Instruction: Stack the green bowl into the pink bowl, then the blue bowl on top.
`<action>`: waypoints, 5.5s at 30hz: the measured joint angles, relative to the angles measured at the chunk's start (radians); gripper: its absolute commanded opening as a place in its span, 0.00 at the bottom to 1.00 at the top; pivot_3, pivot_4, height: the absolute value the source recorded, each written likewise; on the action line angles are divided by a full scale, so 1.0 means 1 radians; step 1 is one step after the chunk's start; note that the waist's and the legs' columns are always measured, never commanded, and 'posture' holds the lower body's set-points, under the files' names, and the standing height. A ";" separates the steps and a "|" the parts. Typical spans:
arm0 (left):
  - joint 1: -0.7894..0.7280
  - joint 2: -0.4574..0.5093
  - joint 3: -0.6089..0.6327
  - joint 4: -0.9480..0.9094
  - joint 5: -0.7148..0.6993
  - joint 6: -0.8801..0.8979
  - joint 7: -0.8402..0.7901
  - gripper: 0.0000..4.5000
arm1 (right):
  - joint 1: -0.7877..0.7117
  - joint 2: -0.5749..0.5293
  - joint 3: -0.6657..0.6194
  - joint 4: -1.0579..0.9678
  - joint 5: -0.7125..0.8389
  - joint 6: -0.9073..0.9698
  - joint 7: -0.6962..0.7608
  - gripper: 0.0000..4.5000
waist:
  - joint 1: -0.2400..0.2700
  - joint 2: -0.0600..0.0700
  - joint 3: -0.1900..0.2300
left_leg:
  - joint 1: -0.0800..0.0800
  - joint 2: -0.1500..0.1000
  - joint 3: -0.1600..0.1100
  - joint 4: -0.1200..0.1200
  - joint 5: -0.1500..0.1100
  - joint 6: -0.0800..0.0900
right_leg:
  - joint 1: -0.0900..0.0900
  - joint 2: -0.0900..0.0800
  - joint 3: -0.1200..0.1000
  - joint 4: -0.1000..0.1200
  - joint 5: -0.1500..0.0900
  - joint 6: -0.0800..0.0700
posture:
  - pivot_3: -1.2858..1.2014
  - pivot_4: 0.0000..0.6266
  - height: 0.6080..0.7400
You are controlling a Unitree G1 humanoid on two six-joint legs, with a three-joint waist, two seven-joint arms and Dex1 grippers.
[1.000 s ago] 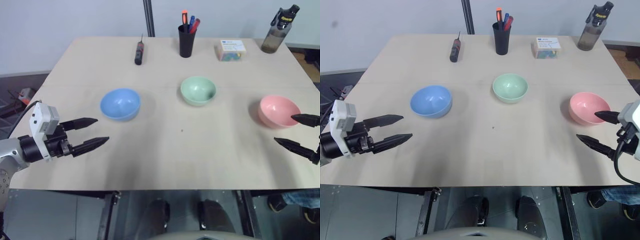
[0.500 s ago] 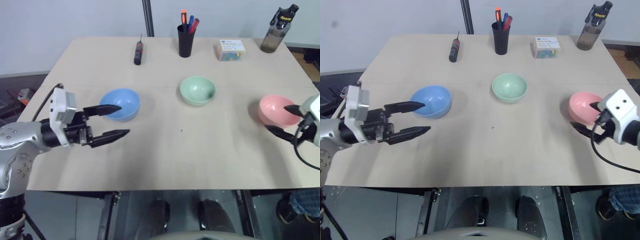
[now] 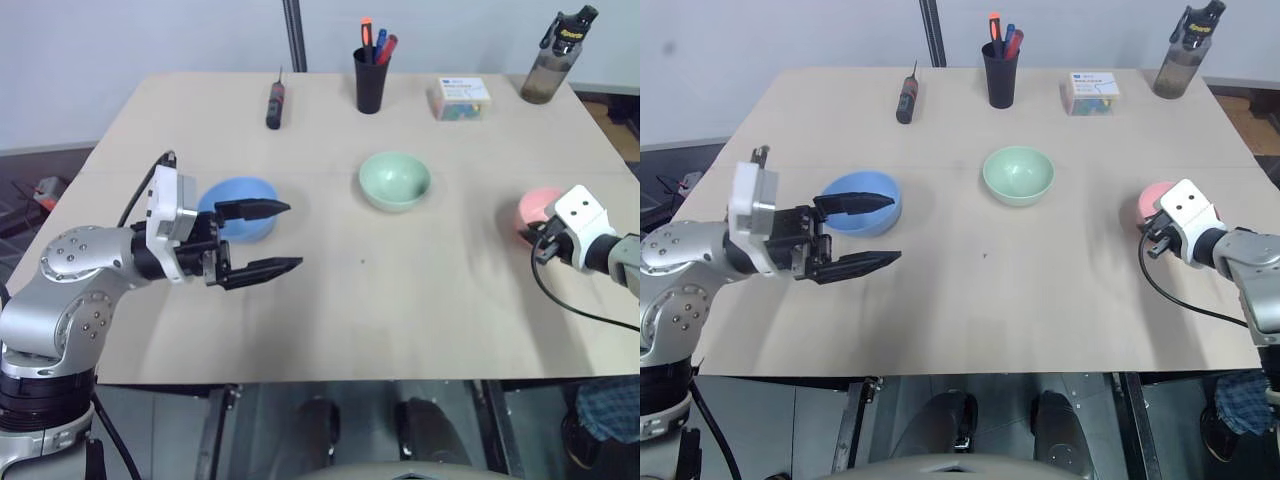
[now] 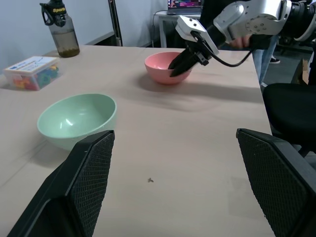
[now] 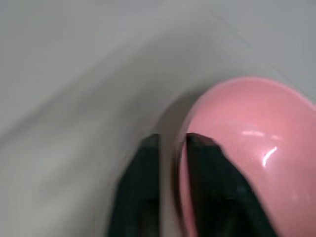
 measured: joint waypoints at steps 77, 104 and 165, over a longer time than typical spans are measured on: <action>-1.056 -0.500 -0.859 1.562 1.331 -1.228 0.454 0.02 | 0.240 0.131 -0.218 -0.787 0.363 0.207 -0.113 1.00 | 0.002 -0.003 0.001 | -0.018 -0.008 -0.004 0.007 0.000 0.000 | -0.014 0.000 -0.005 0.005 0.000 0.001 | 0.52 0.24 1.00; -0.757 -0.320 -0.694 0.614 0.464 -0.637 -0.444 0.87 | 0.334 0.092 -0.291 -0.742 0.354 0.138 -0.062 1.00 | 0.001 -0.002 0.001 | -0.014 -0.004 -0.005 0.021 -0.001 0.002 | -0.009 0.001 -0.003 0.016 0.000 0.001 | 0.52 0.24 1.00; -0.572 -0.152 -0.589 0.308 0.766 -0.445 -0.095 0.02 | 0.410 0.112 -0.277 -0.644 0.337 -0.045 0.084 1.00 | 0.014 -0.002 0.001 | -0.016 -0.003 -0.003 0.020 -0.001 0.002 | -0.012 0.000 -0.002 0.016 0.000 0.001 | 0.52 0.24 1.00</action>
